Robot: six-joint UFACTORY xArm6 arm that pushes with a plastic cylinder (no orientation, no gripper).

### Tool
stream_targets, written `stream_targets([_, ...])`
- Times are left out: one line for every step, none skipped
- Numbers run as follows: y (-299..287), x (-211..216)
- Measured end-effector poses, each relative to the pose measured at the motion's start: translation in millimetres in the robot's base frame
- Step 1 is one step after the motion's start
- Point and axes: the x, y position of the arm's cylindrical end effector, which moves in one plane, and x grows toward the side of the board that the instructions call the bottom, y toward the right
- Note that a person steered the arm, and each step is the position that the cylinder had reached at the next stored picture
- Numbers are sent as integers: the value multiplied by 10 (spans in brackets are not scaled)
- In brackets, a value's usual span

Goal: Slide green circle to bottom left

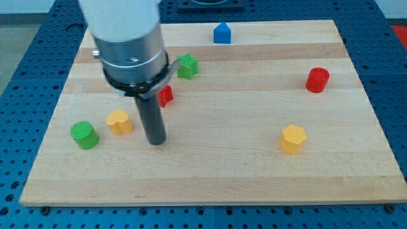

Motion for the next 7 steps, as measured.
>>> stream_targets([-398, -24])
stream_targets([-735, -24])
stream_targets([-1010, -24])
stream_targets([-1039, 8])
stream_targets([-1030, -118])
stream_targets([-1135, -256])
stream_targets([-1171, -279])
